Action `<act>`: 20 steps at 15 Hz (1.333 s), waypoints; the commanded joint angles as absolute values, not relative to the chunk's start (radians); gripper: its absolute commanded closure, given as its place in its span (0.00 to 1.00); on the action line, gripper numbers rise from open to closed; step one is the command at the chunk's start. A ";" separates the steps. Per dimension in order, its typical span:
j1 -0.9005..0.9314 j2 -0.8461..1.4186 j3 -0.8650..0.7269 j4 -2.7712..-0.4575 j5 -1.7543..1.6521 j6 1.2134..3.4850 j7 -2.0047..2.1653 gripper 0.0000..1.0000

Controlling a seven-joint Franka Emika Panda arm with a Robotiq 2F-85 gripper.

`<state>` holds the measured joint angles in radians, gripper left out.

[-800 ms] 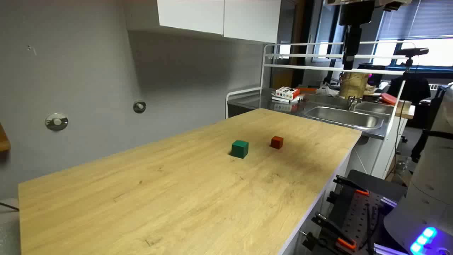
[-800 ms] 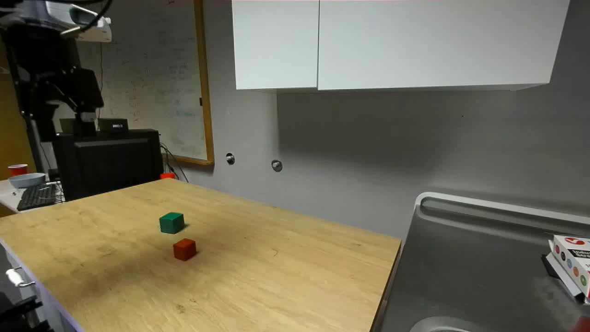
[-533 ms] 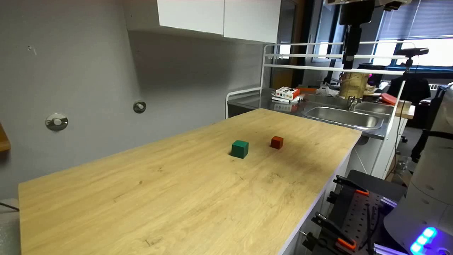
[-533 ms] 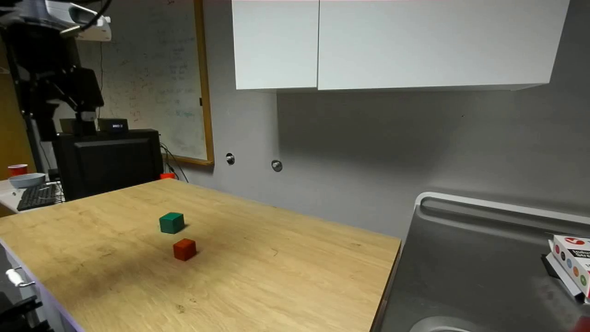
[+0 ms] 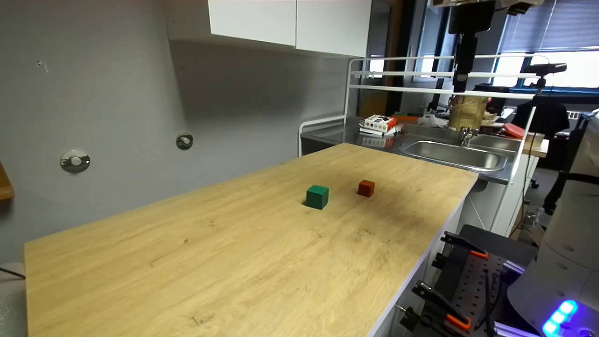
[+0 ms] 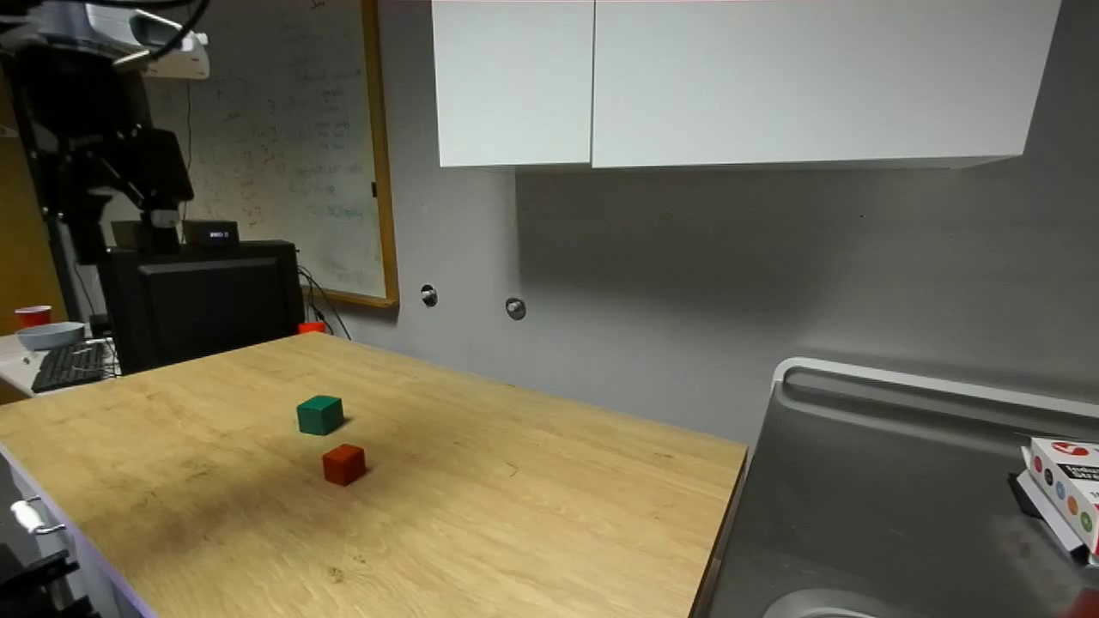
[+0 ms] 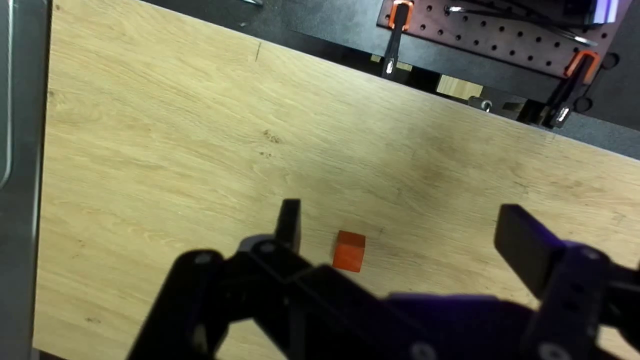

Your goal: Put the orange block on the green one

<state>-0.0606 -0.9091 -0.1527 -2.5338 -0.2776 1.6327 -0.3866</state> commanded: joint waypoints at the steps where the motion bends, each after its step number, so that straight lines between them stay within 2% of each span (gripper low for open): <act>1: -0.055 -0.833 -0.180 -2.513 -0.283 1.662 -0.326 0.00; 12: -0.043 -0.385 -0.250 -2.445 -0.106 2.009 -0.338 0.00; 20: -0.051 -0.033 -0.192 -2.282 -0.056 2.024 -0.361 0.00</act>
